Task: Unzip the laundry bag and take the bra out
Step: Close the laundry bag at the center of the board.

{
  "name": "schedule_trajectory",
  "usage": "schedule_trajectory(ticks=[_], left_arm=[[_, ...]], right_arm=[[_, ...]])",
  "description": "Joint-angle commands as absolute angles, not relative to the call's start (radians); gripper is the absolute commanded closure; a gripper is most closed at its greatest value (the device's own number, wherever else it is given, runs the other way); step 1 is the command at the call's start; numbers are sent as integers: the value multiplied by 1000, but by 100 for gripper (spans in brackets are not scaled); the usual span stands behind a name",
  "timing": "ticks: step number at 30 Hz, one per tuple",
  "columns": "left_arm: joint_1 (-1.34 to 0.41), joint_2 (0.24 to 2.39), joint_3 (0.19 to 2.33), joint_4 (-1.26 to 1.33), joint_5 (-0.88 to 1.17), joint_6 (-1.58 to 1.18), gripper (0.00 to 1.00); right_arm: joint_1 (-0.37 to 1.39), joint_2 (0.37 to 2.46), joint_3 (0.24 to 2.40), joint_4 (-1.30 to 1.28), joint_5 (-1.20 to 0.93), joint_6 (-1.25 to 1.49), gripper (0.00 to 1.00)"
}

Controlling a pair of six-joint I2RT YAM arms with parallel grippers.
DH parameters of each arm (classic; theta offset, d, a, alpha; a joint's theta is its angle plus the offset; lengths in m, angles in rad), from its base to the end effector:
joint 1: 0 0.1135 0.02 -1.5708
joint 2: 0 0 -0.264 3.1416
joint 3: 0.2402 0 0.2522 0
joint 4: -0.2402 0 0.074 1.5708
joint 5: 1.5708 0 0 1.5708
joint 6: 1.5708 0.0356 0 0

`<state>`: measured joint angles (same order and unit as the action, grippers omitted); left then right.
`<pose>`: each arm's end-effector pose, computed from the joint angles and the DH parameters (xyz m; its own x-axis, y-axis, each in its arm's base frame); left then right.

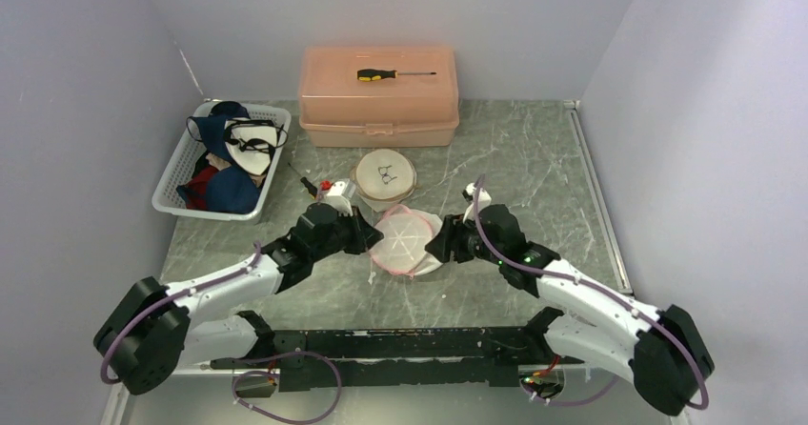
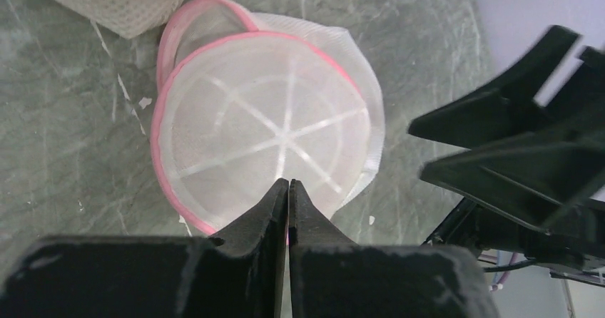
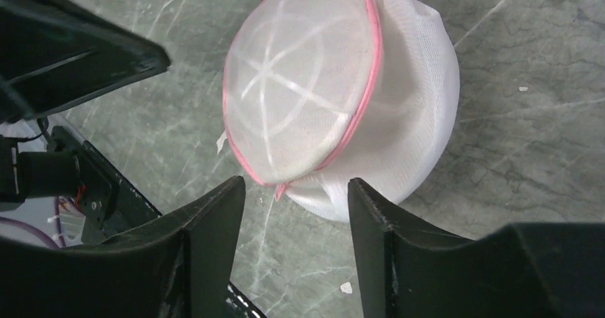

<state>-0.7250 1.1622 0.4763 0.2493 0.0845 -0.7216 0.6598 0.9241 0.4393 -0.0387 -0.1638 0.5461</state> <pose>0.1790 -0.1626 0.2008 -0.7119 -0.2487 -0.6568 0.3300 0.7071 -0.6254 0.1546 0.1273 0.2086 -0.7096 0.0981 -0.6978 -0.4070 0.7513 0.5195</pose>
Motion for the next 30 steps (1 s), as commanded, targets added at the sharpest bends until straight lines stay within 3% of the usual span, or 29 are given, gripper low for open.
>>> schedule_trajectory(ticks=[1,7,14,22,30], left_arm=[[-722,1093,480,206,79,-700,90],[-722,1029,454,166,71,-715,90],[-723,961,428,128,21,-716,90],[-722,947,402,130,25,-725,90],[-723,957,392,138,29,-725,90]], right_arm=[[663,1021,533,54,-146,569,45],[768,1028,635,46,-97,512,50],[823,1298,796,-78,-66,497,52],[821,1424,786,-156,95,516,56],[811,1400,690,-122,149,550,59]])
